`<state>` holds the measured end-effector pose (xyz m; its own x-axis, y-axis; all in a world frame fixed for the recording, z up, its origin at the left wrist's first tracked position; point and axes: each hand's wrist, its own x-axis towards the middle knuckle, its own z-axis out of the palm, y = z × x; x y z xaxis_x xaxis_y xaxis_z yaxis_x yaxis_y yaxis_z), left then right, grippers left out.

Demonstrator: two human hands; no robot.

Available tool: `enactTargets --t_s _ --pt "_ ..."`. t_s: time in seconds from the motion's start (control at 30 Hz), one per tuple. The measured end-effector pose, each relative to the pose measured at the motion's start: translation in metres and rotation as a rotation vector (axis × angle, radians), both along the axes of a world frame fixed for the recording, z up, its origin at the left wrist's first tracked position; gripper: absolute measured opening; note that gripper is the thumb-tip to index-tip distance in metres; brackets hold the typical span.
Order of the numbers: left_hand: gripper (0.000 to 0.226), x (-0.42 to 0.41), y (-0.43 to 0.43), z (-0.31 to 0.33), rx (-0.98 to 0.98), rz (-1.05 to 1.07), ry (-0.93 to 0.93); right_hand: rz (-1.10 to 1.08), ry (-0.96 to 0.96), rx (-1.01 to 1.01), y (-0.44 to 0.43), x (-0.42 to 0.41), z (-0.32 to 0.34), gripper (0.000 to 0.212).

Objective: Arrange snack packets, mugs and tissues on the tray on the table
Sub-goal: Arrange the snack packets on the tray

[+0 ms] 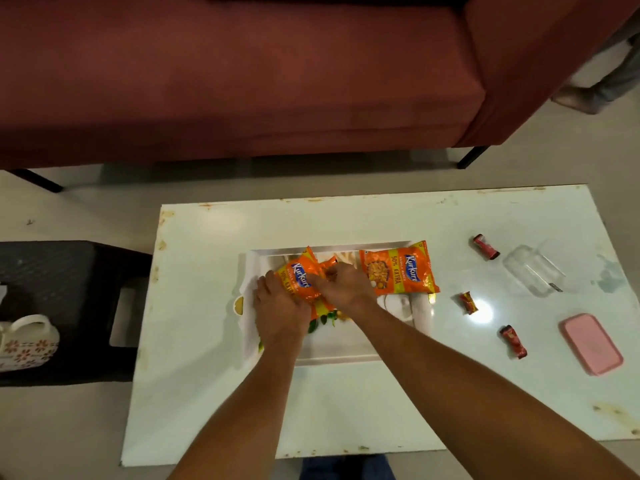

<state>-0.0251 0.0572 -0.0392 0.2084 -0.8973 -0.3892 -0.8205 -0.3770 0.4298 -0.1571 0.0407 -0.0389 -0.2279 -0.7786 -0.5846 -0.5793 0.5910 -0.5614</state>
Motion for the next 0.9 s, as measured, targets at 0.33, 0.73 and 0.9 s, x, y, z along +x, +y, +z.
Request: enactTargets --t_s 0.33,0.73,0.9 --pt "0.048 0.012 -0.011 0.008 -0.012 -0.090 -0.001 -0.140 -0.254 0.010 -0.008 0.007 -0.005 0.031" --pt "0.043 -0.071 0.031 0.056 -0.073 -0.350 0.202 -0.531 -0.407 -0.114 0.100 -0.097 0.051 0.035" --pt "0.048 -0.104 0.063 0.040 0.017 -0.476 0.240 -0.602 -0.346 -0.076 0.136 -0.117 0.024 0.025"
